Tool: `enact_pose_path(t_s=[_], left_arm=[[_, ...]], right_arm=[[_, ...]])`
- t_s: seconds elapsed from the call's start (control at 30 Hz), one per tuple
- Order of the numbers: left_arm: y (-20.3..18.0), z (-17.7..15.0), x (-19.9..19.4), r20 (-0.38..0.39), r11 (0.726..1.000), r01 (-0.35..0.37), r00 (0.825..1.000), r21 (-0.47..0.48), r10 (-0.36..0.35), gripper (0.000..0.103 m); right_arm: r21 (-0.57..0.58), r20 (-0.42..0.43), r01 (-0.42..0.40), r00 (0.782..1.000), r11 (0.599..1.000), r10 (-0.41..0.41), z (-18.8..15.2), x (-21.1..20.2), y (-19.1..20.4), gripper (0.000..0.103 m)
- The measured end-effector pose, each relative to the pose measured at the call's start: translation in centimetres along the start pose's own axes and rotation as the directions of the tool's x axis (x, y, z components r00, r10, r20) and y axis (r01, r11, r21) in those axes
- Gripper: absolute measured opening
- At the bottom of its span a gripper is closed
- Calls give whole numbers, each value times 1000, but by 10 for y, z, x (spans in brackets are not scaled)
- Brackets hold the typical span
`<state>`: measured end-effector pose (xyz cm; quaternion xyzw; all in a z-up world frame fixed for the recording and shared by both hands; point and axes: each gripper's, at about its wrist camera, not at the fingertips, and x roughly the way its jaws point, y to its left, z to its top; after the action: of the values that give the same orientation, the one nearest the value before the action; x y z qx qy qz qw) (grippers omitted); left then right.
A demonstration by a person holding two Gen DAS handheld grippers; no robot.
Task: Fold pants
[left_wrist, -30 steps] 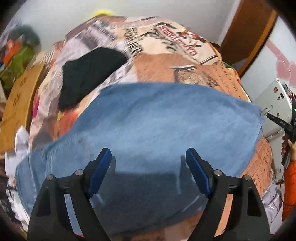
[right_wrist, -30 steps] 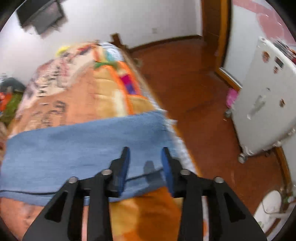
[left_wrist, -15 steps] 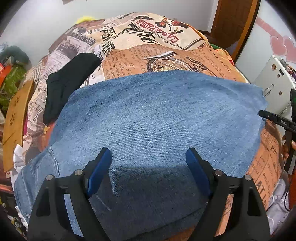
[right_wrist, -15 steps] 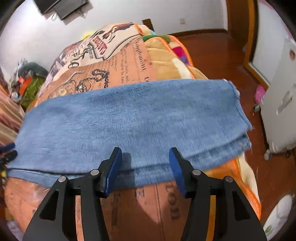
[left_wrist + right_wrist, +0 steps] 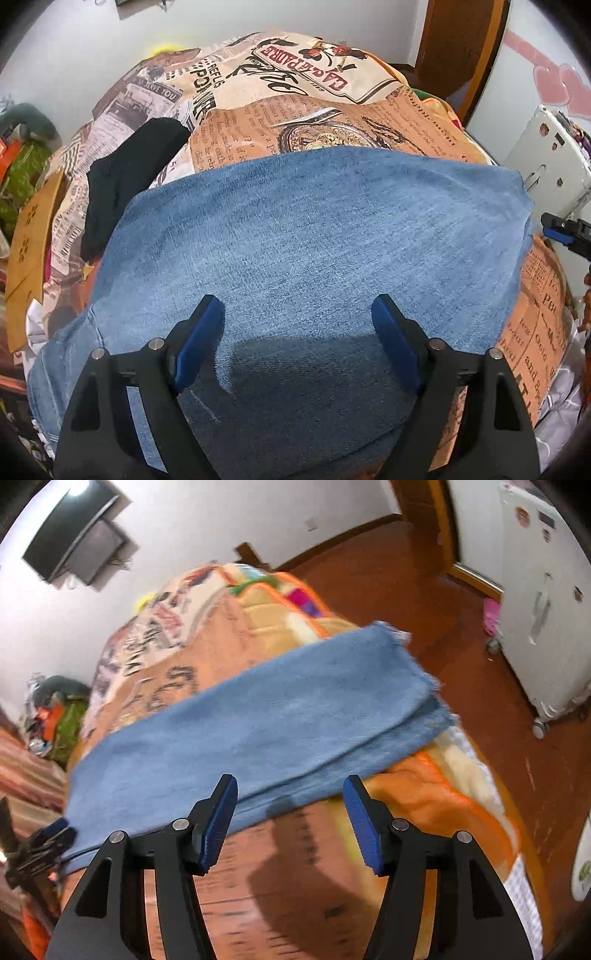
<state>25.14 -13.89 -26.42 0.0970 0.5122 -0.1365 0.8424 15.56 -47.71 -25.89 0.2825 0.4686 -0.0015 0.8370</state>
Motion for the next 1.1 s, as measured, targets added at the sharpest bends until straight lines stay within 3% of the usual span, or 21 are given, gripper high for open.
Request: enact_pose_path(t_s=[0.07,0.13,0.3,0.67,0.77,0.87,0.93,1.1], left_arm=[[2,0,0,2,1000,13,1000,-12,-13,85],[2,-1,0,6,1000,12,1000,-11,-11,85],[3,-2,0,12,1000,18,1000,-15,-18,85],[5,-3,0,26,999,35,999,-22,-35,86],[5,-3,1,29,999,39,999,-23,-39,87],[5,-4,1,31,999,39,999,-23,-38,87],[5,-4,1,33,999,40,999,-24,-39,87],[6,-3,0,33,999,46,998,-28,-45,87]], right_arm=[[8,-12,-51,999,999,51,-7,1,9,68],[32,-22,-86,996,996,86,-17,8,16,69],[113,10,-93,996,989,92,-24,21,10,70],[272,35,-74,997,959,67,1,45,-19,72],[261,51,-51,998,964,39,6,51,-19,60],[267,55,-29,998,963,14,10,54,-24,39],[254,64,-11,998,967,-5,12,53,-28,17],[160,75,24,997,987,-37,15,43,-21,14]])
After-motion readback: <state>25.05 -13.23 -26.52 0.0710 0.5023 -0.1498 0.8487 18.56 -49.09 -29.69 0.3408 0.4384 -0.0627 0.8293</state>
